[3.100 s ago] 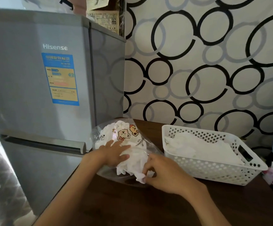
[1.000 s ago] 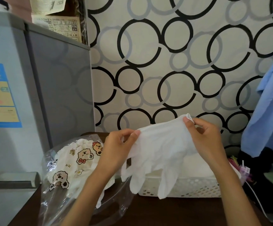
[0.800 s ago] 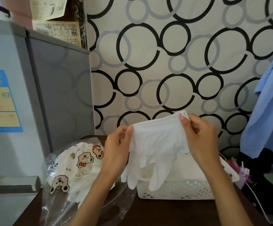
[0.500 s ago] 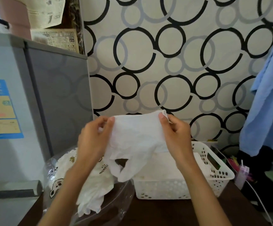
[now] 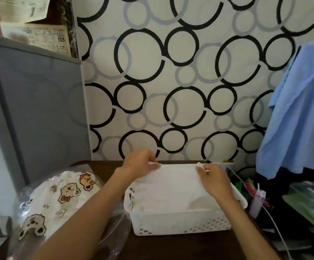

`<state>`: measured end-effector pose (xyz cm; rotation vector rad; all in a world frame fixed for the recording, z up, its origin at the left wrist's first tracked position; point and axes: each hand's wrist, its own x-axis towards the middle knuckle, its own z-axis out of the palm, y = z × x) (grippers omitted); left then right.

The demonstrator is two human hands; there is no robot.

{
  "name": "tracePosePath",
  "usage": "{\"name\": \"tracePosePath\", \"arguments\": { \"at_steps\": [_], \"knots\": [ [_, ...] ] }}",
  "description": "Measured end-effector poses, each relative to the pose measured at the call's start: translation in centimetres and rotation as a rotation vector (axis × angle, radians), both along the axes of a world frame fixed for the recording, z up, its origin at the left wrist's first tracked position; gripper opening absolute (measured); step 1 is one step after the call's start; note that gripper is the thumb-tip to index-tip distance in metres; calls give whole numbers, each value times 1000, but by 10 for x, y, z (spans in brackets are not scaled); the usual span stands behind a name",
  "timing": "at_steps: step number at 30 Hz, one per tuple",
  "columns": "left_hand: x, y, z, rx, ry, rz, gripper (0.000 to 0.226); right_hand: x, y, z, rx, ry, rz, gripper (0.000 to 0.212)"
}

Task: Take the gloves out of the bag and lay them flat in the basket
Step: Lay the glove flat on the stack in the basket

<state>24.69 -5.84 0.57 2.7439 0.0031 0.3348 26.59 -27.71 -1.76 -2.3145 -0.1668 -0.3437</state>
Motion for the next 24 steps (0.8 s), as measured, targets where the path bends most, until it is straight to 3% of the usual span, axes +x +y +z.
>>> {"name": "tracePosePath", "arguments": {
  "at_steps": [4, 10, 12, 14, 17, 20, 22, 24],
  "knots": [
    [11, -17, -6, 198, -98, -9, 27, 9, -10, -7, -223, -47, -61, 36],
    [16, -27, -16, 342, -186, -21, 24, 10, -16, -5, -406, -46, -114, 33],
    [11, -26, -14, 351, -253, -1, 23, 10, -15, -1, -430, -17, -97, 34],
    [2, -21, -8, 238, -271, -31, 22, 8, -16, 4, -413, -10, -84, 37],
    [-14, -12, -2, 60, 21, -217, 40, 1, -20, 13, -387, -68, -72, 41],
    [-28, -12, -11, 260, 418, -272, 78, -4, -19, 18, -299, -131, 57, 36],
    [-29, -16, -20, 365, 534, -237, 92, -10, -10, 20, -289, 61, 279, 41],
    [-28, -21, -26, 423, 583, -208, 98, -11, -3, 15, -540, 307, 420, 67]
  ]
}}
